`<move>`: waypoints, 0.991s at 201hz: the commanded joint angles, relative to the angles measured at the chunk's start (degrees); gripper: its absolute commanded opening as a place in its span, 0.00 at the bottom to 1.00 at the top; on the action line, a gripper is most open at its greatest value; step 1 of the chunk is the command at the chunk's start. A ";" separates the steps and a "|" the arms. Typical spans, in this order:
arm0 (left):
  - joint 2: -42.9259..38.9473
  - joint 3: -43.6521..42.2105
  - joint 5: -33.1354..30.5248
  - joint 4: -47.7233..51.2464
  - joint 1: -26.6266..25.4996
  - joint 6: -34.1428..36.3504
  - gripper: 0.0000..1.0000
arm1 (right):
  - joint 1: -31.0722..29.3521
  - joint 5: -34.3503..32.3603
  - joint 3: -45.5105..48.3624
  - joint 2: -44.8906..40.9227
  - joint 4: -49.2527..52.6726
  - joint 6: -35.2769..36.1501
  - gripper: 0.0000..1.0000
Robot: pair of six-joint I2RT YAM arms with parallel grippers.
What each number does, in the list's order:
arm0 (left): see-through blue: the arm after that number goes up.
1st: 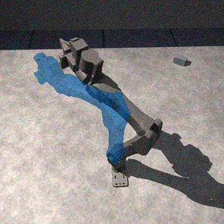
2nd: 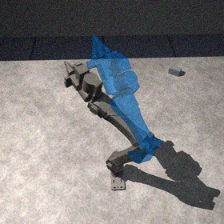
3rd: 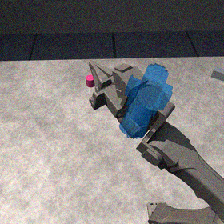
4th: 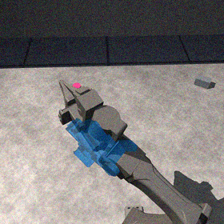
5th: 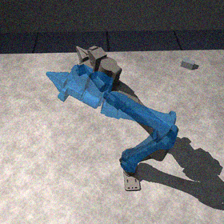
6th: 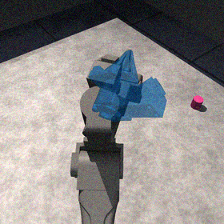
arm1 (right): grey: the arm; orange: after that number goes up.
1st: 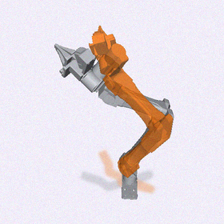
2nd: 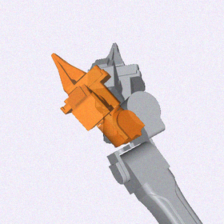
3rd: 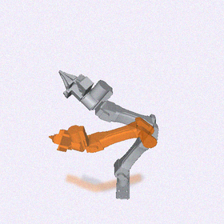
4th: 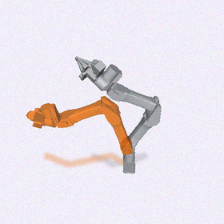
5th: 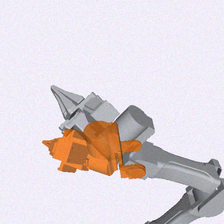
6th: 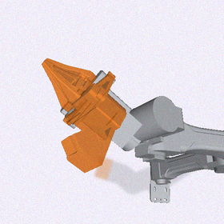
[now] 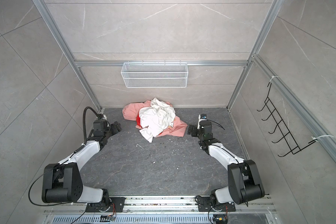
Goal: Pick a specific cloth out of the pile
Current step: 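Reach both grippers toward the clothes pile, left gripper toward the red cloth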
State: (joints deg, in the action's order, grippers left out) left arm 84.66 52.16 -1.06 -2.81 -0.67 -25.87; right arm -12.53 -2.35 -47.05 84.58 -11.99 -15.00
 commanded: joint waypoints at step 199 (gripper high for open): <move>23.49 20.80 23.16 -2.20 -0.71 -14.63 0.86 | -3.96 9.37 -31.29 22.24 24.85 -5.77 1.00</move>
State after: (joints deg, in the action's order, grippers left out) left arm 106.45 70.24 16.47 -1.83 -1.15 -36.77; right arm -16.19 5.32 -73.93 104.75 4.95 -22.85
